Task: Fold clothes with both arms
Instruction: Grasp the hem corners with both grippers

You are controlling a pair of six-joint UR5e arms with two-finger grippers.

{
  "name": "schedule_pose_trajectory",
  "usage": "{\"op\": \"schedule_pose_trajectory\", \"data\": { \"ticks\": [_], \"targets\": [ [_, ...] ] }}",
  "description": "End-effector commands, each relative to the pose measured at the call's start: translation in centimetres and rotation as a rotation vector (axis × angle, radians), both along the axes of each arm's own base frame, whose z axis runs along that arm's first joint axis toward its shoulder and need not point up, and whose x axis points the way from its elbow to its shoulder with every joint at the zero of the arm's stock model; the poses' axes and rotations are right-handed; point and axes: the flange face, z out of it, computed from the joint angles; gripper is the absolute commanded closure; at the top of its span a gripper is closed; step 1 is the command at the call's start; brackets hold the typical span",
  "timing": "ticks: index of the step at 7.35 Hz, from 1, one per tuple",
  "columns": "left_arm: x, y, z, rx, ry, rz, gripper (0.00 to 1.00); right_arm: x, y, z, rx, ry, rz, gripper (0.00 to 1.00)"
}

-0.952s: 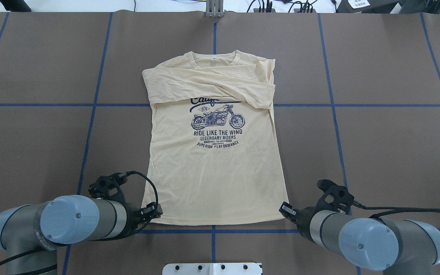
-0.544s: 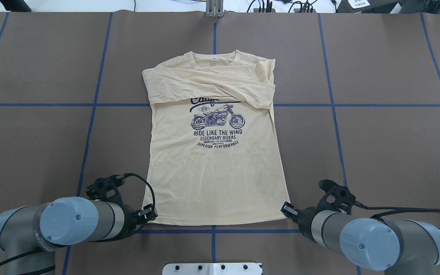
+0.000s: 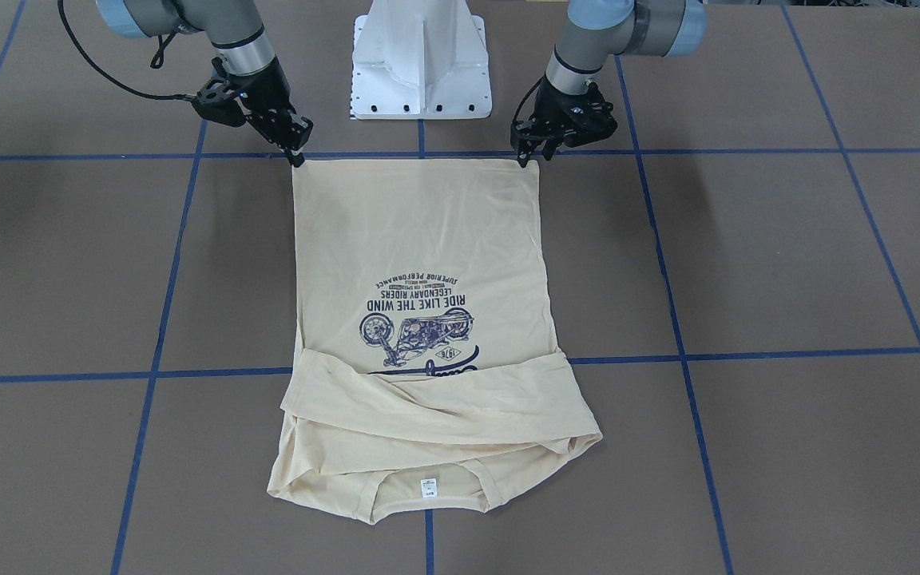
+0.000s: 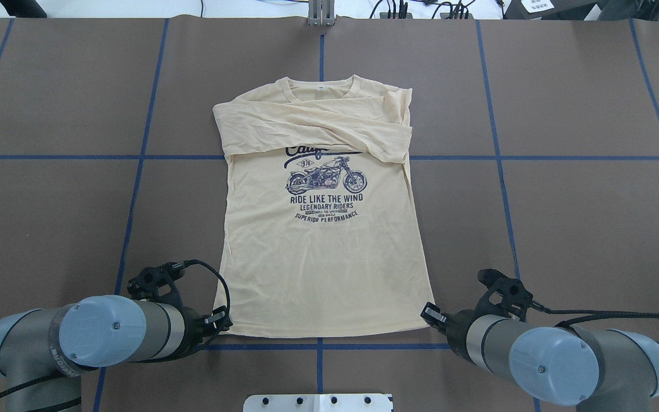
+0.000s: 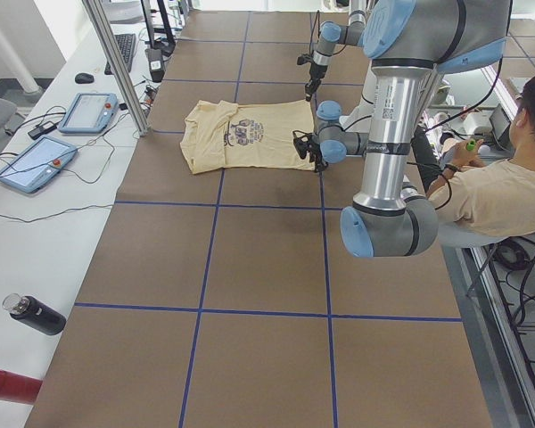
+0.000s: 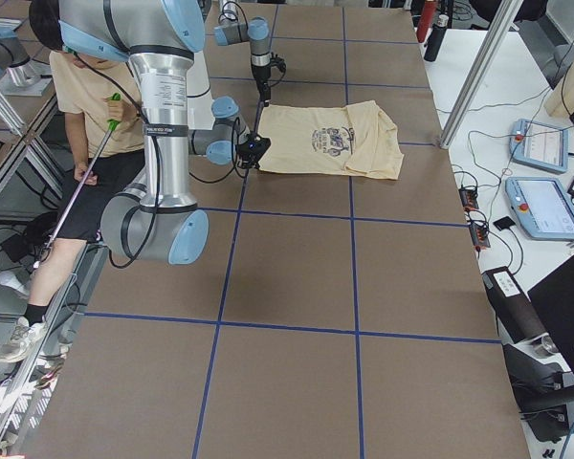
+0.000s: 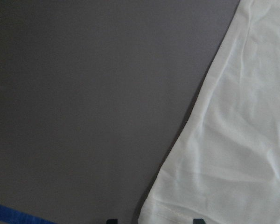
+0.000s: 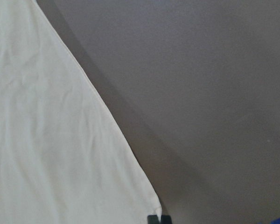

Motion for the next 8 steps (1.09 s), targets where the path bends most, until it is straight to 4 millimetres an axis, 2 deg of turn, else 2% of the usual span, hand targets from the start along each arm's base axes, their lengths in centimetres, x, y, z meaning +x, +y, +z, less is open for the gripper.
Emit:
{"op": "schedule_pose_trajectory", "data": {
  "ticks": [1, 4, 5, 6, 7, 8],
  "targets": [
    [0.1, 0.0, 0.1, -0.001, -0.003, 0.000, 0.52, 0.0, 0.0, 0.0, 0.000, 0.000, 0.001, 1.00],
    [0.4, 0.0, 0.2, -0.001, -0.004, 0.002, 0.58, 0.1, -0.1, -0.1, 0.001, -0.001, 0.003, 1.00],
    [0.4, 0.0, 0.2, -0.001, -0.006, 0.002, 0.71, 0.1, -0.1, -0.1, 0.001, -0.001, 0.003, 1.00],
    [0.3, 0.0, 0.1, -0.002, -0.003, 0.001, 0.94, 0.1, -0.1, -0.1, 0.000, -0.001, 0.002, 1.00],
    [0.2, 0.0, -0.3, -0.001, 0.007, 0.006, 1.00, 0.1, -0.1, -0.1, 0.000, -0.003, 0.002, 1.00],
    [-0.3, 0.1, -0.8, 0.000, 0.018, 0.009, 1.00, 0.3, -0.1, -0.4, 0.001, -0.009, 0.002, 1.00]
  ]
}}
